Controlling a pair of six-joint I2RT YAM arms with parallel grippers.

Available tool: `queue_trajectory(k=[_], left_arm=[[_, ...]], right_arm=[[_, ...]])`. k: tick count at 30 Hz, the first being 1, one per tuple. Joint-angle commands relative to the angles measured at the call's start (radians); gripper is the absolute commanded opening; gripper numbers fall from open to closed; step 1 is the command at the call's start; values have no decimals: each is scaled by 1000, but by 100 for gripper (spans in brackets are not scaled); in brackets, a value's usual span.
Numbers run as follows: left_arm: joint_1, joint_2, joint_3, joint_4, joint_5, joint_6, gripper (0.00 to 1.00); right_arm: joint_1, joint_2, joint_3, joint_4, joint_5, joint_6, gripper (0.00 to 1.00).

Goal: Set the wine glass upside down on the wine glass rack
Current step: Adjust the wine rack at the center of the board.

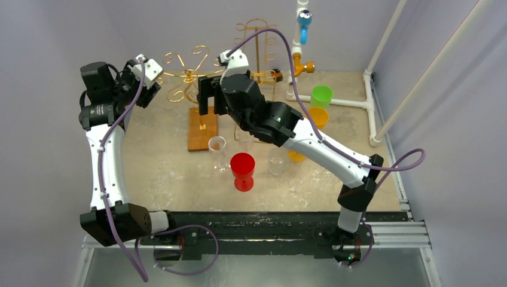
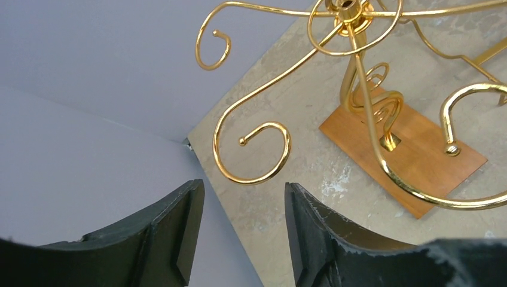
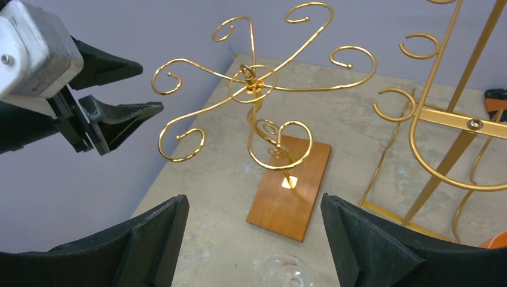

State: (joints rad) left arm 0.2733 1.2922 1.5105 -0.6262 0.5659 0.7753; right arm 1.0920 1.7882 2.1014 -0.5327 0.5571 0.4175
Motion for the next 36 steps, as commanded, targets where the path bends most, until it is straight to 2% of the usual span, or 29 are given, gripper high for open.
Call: queue_trajectory(k=[1,11,17,19,25,29,36], left_arm=[[-2,3,-24,77,-6,81,57],[-22,23,-76,213,44,131,65],[-66,24,-120,245,10,209,62],[-74,19,-134,268,4,217,54],[-80,-5,-170,308,-22,261,14],[-79,-78,-220,348,-23,287,7],[-80,-192,-290,307,-31,397,4]], right_arm=[[-43,29,96,-41,-54,9,91],[-133,54,89,-37,-166,69,90],[-161,93,129,-48,-207,86,90],[-169,103,135,-46,-223,95,90],[-187,133,148,-39,-269,110,89],[-193,150,153,-36,-290,121,89],[-194,140,135,-8,-312,135,88]])
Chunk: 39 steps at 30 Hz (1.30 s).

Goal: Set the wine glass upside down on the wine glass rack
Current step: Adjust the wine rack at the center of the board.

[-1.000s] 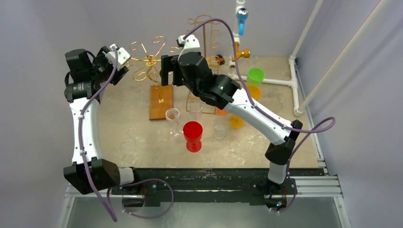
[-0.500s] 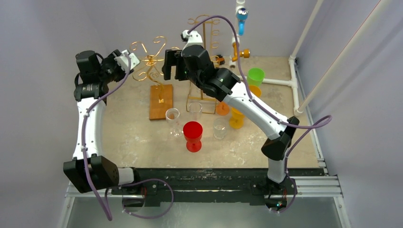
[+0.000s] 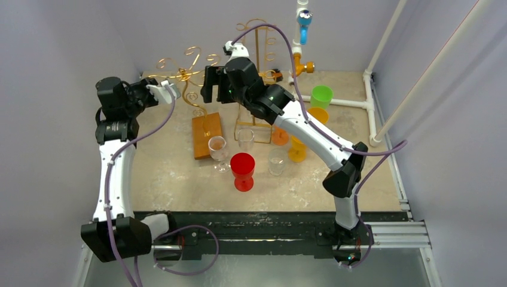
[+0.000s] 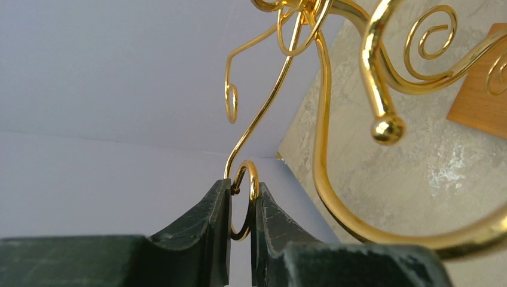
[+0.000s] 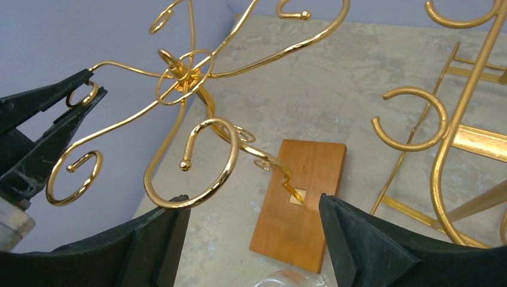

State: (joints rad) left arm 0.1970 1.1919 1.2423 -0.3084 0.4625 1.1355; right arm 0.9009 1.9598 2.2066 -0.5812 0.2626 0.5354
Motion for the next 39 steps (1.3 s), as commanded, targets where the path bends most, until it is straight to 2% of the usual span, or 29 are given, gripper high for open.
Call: queue_trajectory(k=[1,6,17,21,28,29,32,34,36,39], left_arm=[[-4,-114,-42,-1,68,58,4],[-3,-187,-122,79,45,163,4],[-2,-224,-189,233,-44,358,0],[-1,-227,-187,207,-69,412,0],[3,-240,-183,172,-149,391,0],[2,-245,-180,166,-149,376,3],[2,-254,-163,111,-140,353,31],[3,-258,-153,82,-133,340,36],[2,-261,-145,49,-126,319,46],[2,-259,-125,-55,-111,310,72]], right_arm=[[-2,-38,21,42,-16,21,88],[4,-78,-59,75,-38,39,87],[56,-177,-247,121,-20,32,86],[75,-188,-295,132,-17,31,86],[90,-232,-290,128,-19,17,86],[90,-240,-283,136,-30,17,86],[89,-241,-234,139,-67,19,87],[88,-217,-176,115,-69,12,87],[86,-185,-111,86,-70,8,87],[72,-151,-54,75,-97,15,87]])
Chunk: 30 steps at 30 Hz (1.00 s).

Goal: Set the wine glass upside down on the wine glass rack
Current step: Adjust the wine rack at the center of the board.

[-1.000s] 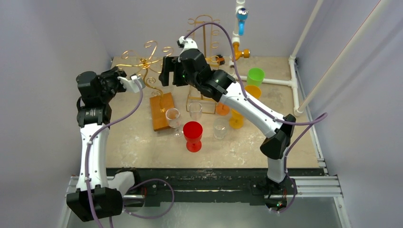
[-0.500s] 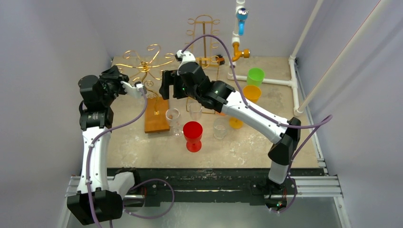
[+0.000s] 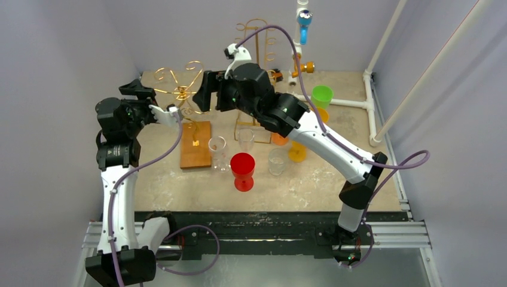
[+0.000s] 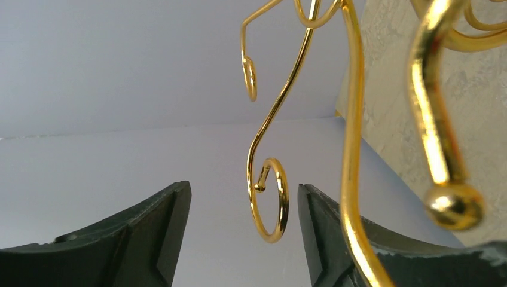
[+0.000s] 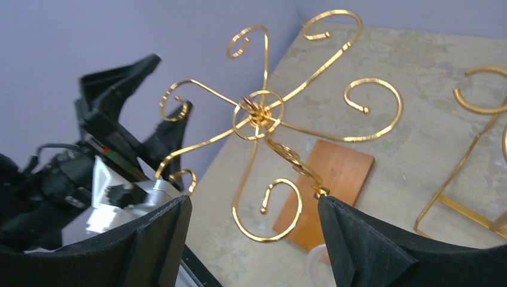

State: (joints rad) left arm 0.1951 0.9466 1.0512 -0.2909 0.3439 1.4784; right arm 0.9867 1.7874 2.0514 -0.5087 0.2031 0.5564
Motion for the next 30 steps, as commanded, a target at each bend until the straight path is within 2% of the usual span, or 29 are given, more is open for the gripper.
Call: queue_trajectory(k=[1,4,6,17,22,25,27,30], left_arm=[[6,-13,73,-105,13,-30,77],[5,-11,86,-186,21,-46,79],[4,-10,98,-233,28,-64,94],[5,-49,137,-412,90,-378,99],[4,-118,137,-502,206,-605,100],[5,-162,114,-494,253,-749,100],[5,-170,130,-486,266,-866,100],[5,-145,179,-512,284,-960,100]], right_arm=[[-16,29,114,1,-44,-1,87],[-28,53,144,-13,-58,6,87],[-34,63,144,-16,-63,10,87],[-39,122,160,-37,-63,-4,86],[-43,125,153,-37,-63,-10,86],[-44,137,163,-42,-69,-12,84],[-43,149,168,-46,-73,-12,82],[-44,163,171,-51,-51,-9,80]])
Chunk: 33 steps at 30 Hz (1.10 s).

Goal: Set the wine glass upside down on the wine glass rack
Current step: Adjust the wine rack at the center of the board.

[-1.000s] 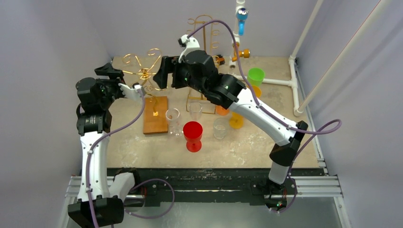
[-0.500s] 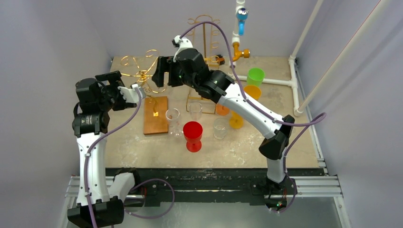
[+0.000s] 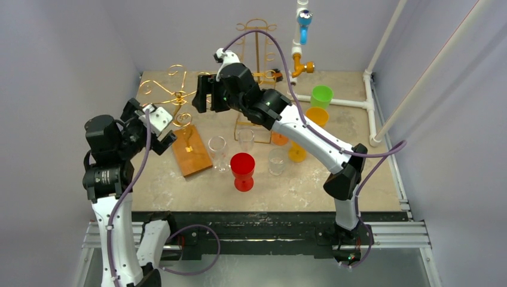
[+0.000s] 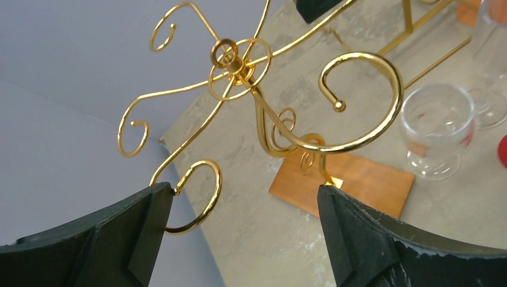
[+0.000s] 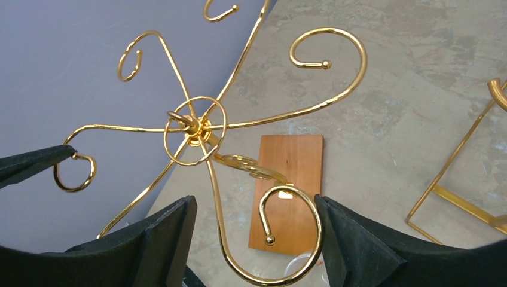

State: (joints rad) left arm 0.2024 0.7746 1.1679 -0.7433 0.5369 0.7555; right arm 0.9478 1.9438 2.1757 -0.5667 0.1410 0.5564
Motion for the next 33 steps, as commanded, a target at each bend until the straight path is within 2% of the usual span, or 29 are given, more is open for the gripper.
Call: queue_trajectory(k=[1,9,11,14,18,20,23,29,33], left_arm=[[-3,40,75,-57,76,-275,100],[-3,94,72,-47,-77,-285,100],[-2,95,80,-74,-73,-276,100],[-3,80,137,-130,6,-266,100],[-2,73,225,-129,52,-346,100],[-3,98,268,-105,16,-423,100],[-3,134,310,-80,-37,-478,100],[-2,130,310,7,-147,-532,100],[-3,111,305,30,-137,-588,100]], right_arm=[[-3,11,47,9,10,-7,79],[10,59,70,3,12,-11,60],[17,72,76,0,22,-13,55],[17,86,86,1,33,-16,48],[16,124,145,-14,46,-30,34],[17,156,178,-27,53,-37,28],[17,176,190,-24,51,-45,26],[17,143,60,50,111,-68,19],[21,123,-25,97,162,-96,13]])
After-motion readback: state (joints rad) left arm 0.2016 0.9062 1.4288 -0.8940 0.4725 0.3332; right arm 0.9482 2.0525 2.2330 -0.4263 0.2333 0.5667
